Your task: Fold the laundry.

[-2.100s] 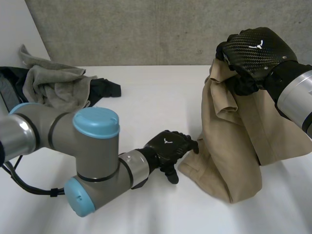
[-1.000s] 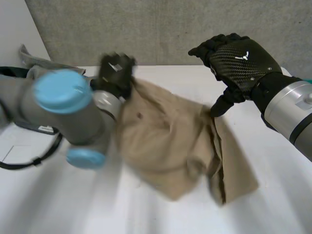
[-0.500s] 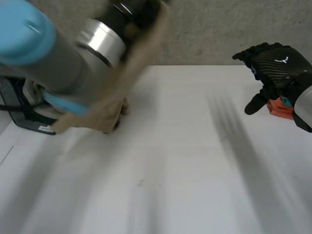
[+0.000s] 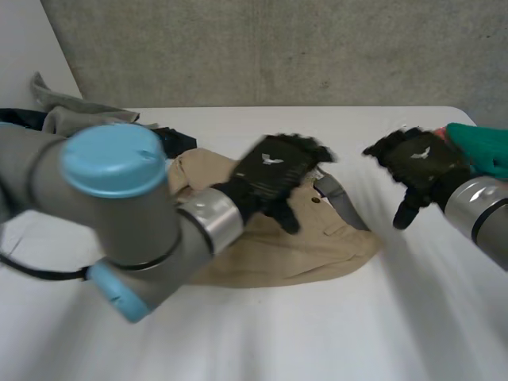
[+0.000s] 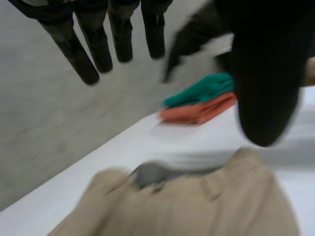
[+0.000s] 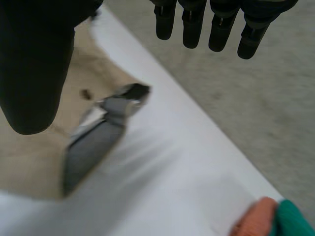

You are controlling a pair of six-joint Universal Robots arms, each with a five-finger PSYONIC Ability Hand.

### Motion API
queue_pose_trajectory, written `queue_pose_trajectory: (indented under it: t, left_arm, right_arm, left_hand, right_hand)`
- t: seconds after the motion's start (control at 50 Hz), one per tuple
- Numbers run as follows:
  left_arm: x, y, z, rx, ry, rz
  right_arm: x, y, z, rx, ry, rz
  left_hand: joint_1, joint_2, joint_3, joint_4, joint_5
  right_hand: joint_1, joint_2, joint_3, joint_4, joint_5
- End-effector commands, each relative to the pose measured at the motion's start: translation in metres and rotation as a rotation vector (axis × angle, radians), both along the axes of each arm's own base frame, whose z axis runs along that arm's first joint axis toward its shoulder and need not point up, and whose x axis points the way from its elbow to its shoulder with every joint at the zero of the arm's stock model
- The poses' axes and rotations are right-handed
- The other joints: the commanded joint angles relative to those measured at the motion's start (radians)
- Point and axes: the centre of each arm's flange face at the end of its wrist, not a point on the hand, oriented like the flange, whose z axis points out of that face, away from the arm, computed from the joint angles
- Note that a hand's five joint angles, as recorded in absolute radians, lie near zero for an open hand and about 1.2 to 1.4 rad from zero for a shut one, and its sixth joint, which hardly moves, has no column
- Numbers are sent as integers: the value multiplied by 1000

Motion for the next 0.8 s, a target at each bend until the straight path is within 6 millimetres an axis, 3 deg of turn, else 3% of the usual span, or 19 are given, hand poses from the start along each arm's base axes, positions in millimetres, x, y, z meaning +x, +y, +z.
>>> queue_pose_trajectory:
  t: [0.02, 0.12, 0.16, 0.24, 0.36, 0.4, 0.44, 0.46, 0.58, 0.66, 0.74, 0.8]
  left_arm:
    - [67, 12, -17, 103, -222, 294]
    - [96, 15, -45, 209, -348, 331]
    - [106, 13, -55, 249, -373, 340]
    - [116, -3, -68, 260, -369, 352]
    - [118, -23, -78, 220, -351, 358]
    - [116, -24, -81, 216, -357, 349]
    - [114, -23, -85, 217, -369, 342]
    - [112, -21, -88, 219, -380, 334]
    - [111, -23, -95, 195, -413, 336]
    - [107, -28, -101, 126, -442, 327]
    - [103, -27, -100, 26, -500, 303]
    - [101, -26, -92, -28, -518, 310]
  right_arm:
    - [11, 25, -30, 59, 175, 189]
    - [17, 29, -51, 90, 223, 241]
    - [19, 26, -61, 83, 231, 246]
    - [22, 17, -73, 45, 240, 244]
    - [24, 7, -90, 23, 249, 244]
    - [24, 3, -95, 22, 248, 232]
    - [24, 1, -97, 25, 246, 228]
    - [24, 0, -99, 29, 239, 221]
    - [24, 0, -100, 51, 216, 184]
    - [26, 4, -97, 40, 203, 177]
    - [24, 4, -84, 12, 188, 146]
    - [23, 4, -74, 0, 181, 130]
  left_hand:
    - [357, 364, 364, 369, 365]
    - [478, 485, 485, 490, 486]
    - [431, 439, 439, 443, 440]
    - [290, 297, 298, 302, 299]
    - [354, 362, 362, 366, 363]
    - [357, 365, 365, 369, 366]
    - [360, 368, 368, 372, 369]
    - [384, 391, 391, 396, 392]
    - [492, 500, 500, 504, 501]
    - [692, 699, 699, 704, 700]
    - [1069, 1077, 1077, 1081, 1078]
    - [1070, 1078, 1078, 1083, 1079]
  right_hand:
    - [388, 395, 394, 394, 386]
    - [453, 461, 459, 460, 452]
    - [416, 423, 421, 422, 414]
    - [342, 349, 347, 348, 340]
    - [315, 322, 321, 322, 314]
    - [482, 489, 487, 488, 480]
    - [848, 855, 853, 854, 846]
    - [1152, 1159, 1158, 1159, 1151]
    - [1155, 1163, 1161, 1162, 1154]
    - [1155, 1163, 1161, 1162, 1154]
    - [1155, 1163, 1161, 1162, 1154]
    - [1155, 1163, 1161, 1162, 1154]
